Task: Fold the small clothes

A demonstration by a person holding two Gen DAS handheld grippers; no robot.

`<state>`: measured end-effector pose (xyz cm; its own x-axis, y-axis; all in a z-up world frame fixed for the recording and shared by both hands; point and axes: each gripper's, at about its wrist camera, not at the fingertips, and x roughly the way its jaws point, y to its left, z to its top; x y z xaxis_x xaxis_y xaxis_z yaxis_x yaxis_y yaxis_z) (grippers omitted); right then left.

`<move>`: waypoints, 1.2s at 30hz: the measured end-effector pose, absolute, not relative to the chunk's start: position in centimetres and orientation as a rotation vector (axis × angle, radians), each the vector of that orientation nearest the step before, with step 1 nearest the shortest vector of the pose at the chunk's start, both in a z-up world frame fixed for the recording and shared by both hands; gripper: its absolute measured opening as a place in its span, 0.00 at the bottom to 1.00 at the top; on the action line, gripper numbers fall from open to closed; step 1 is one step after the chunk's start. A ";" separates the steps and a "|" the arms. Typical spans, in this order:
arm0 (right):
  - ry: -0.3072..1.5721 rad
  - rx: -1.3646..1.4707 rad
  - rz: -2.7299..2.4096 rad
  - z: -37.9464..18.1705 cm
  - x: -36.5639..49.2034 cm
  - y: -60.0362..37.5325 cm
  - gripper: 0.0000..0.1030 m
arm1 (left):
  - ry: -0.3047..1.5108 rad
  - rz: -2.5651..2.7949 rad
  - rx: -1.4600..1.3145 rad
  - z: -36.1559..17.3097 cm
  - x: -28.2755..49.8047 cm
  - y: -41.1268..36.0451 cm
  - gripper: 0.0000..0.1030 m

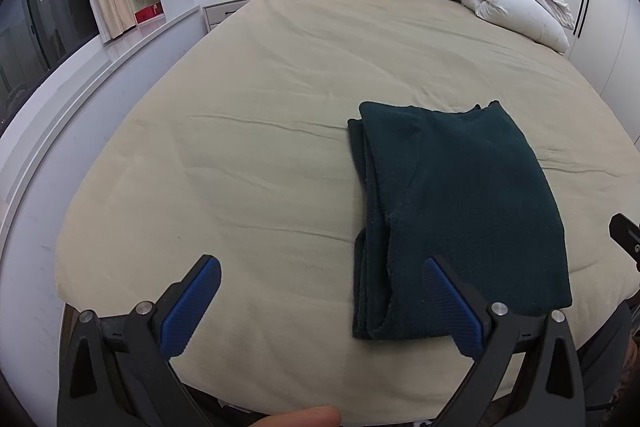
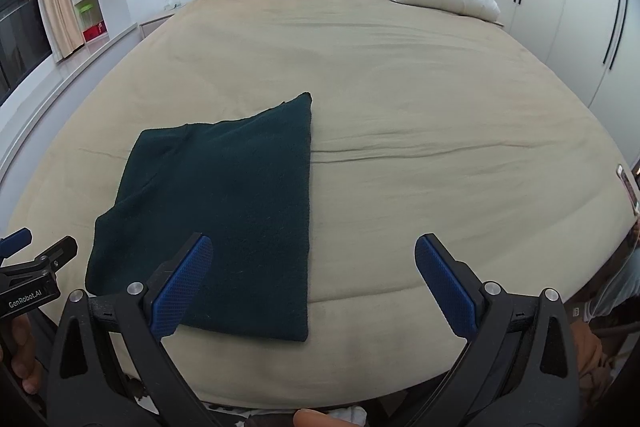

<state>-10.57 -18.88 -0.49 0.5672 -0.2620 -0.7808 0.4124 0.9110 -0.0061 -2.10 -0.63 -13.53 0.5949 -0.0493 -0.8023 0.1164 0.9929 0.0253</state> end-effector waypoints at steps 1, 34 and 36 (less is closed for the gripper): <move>0.884 0.185 -0.398 -0.6 -10.5 -18.8 1.00 | 0.928 -0.097 0.077 -13.5 -2.1 -0.6 1.00; 0.890 0.189 -0.395 -1.3 -10.0 -18.0 1.00 | 0.936 -0.113 0.066 -13.7 -2.3 -0.3 1.00; 0.887 0.193 -0.397 -1.3 -10.1 -17.9 1.00 | 0.937 -0.114 0.067 -13.7 -2.4 -0.4 1.00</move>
